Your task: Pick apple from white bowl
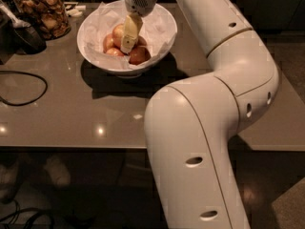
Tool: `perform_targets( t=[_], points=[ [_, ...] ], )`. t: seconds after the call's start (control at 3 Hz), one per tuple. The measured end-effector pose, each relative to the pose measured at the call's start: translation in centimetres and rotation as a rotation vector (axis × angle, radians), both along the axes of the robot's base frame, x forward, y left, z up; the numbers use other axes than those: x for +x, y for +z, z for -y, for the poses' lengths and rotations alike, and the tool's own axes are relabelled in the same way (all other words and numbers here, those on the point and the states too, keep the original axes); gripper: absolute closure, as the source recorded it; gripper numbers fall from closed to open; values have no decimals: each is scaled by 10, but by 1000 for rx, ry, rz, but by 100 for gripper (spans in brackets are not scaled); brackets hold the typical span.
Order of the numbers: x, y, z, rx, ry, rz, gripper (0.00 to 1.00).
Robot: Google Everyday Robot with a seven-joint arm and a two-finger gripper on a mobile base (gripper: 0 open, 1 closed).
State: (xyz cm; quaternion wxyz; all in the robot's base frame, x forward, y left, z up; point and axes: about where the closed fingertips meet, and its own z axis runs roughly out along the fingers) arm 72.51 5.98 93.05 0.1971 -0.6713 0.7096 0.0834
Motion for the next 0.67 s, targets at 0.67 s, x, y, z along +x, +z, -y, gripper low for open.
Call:
perform_targets(
  t=[0.67],
  points=[
    [0, -8, -1, -9, 6, -19, 10]
  ],
)
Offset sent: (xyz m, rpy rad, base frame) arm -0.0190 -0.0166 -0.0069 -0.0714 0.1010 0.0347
